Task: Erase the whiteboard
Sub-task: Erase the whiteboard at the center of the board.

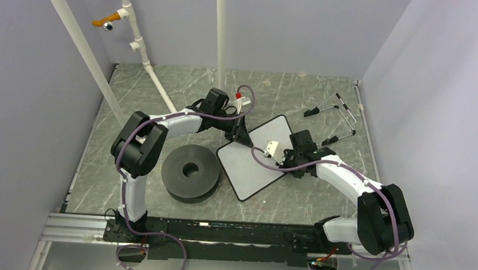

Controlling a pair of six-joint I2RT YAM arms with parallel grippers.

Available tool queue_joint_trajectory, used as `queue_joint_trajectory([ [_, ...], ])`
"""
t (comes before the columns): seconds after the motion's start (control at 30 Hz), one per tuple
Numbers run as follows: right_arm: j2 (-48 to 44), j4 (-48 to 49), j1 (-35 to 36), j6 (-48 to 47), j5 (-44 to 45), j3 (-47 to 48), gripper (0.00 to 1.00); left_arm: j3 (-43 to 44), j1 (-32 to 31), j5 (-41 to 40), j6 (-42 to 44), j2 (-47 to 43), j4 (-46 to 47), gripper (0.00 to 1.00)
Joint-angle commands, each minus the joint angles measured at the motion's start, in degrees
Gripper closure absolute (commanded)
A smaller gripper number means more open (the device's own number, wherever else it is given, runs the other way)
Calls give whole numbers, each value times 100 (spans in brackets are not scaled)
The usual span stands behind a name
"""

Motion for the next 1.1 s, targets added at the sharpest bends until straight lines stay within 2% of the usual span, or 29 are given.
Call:
queue_joint_trajectory([
  [0.0,-183,803,92,598,220,73,100,8,-67,604,-67,-452,568,100],
  [0.17,-55,1195,-792,983,977,176,100,-48,-74,596,-70,-501,598,100],
  [0.3,-31,1039,-1089,904,894,140,100,-58,-71,582,-87,-509,607,100],
  [0.37,2,835,-1089,783,565,170,100,-68,-70,565,-109,-527,647,100],
  [0.47,-22,367,-867,492,-343,174,100,-74,-72,531,-114,-558,635,100],
  [0.6,-133,96,2,151,-749,44,100,-67,-74,496,-156,-550,646,100],
  [0.7,-47,-3,389,190,-918,180,100,-77,-63,462,-136,-571,603,100],
  [0.8,96,405,354,532,-203,244,100,-85,-64,417,-90,-603,527,100],
  [0.9,174,671,-206,755,397,262,100,-140,-66,376,-120,-636,541,100],
  [1.0,141,675,-732,737,548,208,100,-226,-67,325,-124,-728,562,100],
  [1.07,100,615,-843,630,499,133,100,-201,-75,314,-109,-717,536,100],
])
